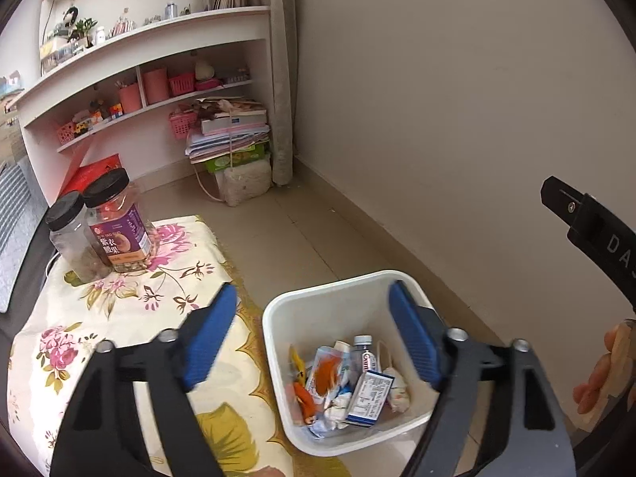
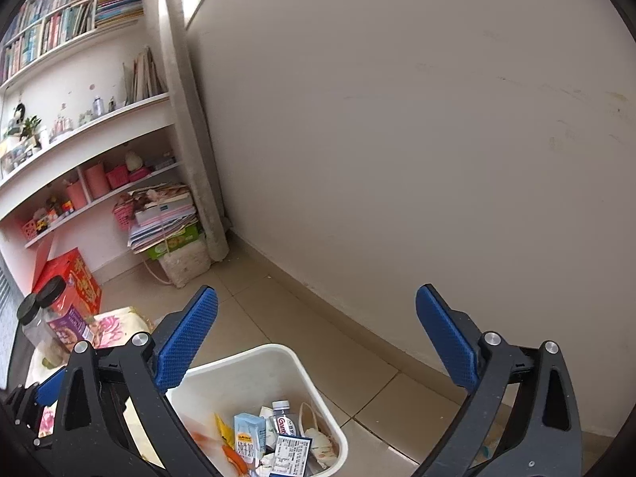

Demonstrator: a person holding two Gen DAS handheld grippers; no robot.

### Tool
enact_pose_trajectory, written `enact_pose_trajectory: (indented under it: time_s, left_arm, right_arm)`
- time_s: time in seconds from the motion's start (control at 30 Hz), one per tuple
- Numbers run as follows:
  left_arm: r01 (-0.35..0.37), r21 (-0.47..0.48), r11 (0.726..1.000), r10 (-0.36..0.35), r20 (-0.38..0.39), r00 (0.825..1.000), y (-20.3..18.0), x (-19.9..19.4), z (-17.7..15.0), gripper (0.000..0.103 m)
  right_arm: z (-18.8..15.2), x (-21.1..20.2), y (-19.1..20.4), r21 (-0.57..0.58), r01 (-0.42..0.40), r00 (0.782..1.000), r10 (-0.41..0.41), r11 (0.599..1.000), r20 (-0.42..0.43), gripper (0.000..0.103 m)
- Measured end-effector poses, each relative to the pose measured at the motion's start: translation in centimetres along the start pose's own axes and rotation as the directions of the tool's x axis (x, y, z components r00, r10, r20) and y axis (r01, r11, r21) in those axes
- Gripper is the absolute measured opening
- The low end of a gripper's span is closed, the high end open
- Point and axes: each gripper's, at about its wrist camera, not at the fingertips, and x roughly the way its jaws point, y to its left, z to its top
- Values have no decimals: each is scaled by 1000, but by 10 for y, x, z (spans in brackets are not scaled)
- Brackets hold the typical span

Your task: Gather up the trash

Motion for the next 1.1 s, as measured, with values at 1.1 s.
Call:
enact_pose_trajectory:
  time_s: [1.1]
  left_arm:
    - [-225, -199, 954, 248, 96, 964, 173, -127, -50, 93]
  right_arm:
    - [-64, -112, 152, -238, -128, 987, 146, 963, 63, 96]
